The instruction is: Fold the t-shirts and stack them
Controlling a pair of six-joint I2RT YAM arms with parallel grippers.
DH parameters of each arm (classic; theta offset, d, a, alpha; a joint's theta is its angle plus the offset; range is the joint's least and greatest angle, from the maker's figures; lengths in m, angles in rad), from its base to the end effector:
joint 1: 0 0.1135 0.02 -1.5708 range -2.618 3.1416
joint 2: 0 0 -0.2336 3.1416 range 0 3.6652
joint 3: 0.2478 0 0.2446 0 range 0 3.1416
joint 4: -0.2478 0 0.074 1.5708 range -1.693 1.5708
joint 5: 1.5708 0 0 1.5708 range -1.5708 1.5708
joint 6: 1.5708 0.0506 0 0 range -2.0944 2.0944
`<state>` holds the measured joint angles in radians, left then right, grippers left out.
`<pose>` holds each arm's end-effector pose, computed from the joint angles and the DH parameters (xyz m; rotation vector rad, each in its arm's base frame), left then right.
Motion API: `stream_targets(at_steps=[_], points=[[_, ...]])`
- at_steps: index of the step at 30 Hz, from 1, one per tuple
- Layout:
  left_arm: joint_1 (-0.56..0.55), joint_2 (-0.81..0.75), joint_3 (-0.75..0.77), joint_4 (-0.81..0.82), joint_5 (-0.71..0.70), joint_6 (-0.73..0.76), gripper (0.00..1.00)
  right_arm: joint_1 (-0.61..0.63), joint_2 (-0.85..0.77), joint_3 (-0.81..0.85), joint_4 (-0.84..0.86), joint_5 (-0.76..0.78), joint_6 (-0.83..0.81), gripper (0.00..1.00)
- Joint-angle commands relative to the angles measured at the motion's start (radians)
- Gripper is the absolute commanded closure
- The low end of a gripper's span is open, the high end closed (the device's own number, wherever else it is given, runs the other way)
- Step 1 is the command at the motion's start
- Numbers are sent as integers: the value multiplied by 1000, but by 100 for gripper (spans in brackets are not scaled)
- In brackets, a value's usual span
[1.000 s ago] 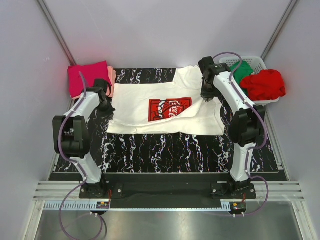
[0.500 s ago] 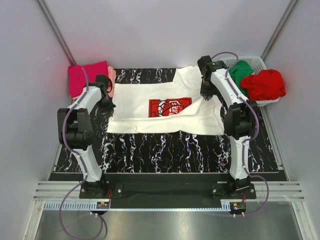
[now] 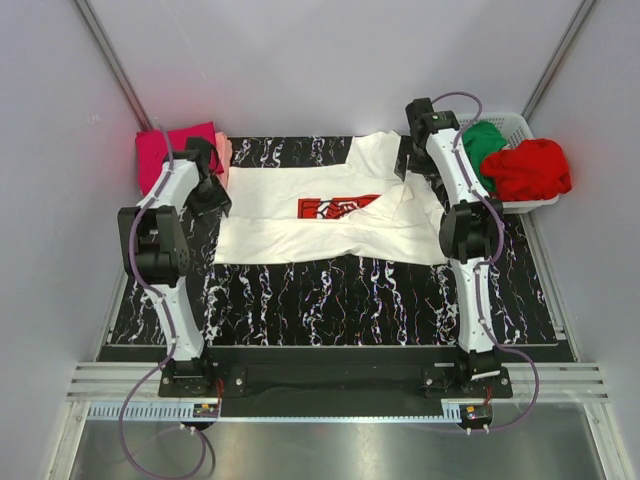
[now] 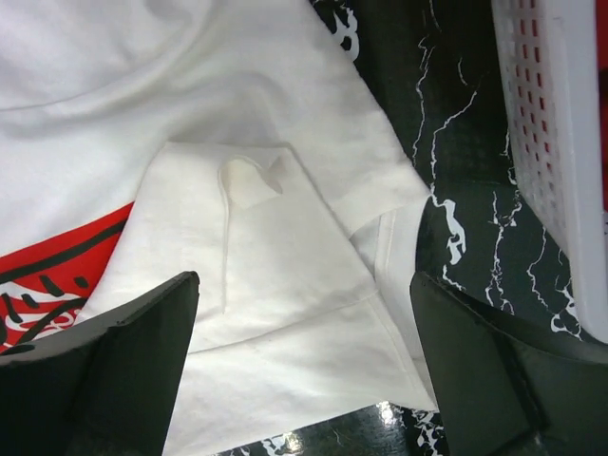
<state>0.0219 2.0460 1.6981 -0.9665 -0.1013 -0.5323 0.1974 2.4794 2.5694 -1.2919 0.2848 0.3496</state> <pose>0.4016 0.0139 0.1765 -0.8026 2.7533 0.0473 0.4727 0.0800 0.2239 0.2775 2.6887 -0.2368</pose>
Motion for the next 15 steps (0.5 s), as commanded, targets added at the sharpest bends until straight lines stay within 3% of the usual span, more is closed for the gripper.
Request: stream_targets(at_steps=[1,8,12,15], points=[[4,-150,-29,1,15,17,39,-9,-124,-56,25,-4,-24,0],[4,-395,-331,100,51,0,36,-21,-574,-688,290,-56,118,0],[6,-516,-524,169,89,-21,36,-93,-851,-1183,483,-254,248,1],[7,-596,-643,227,95,-35,36,-179,-924,-1384,585,-404,296,6]])
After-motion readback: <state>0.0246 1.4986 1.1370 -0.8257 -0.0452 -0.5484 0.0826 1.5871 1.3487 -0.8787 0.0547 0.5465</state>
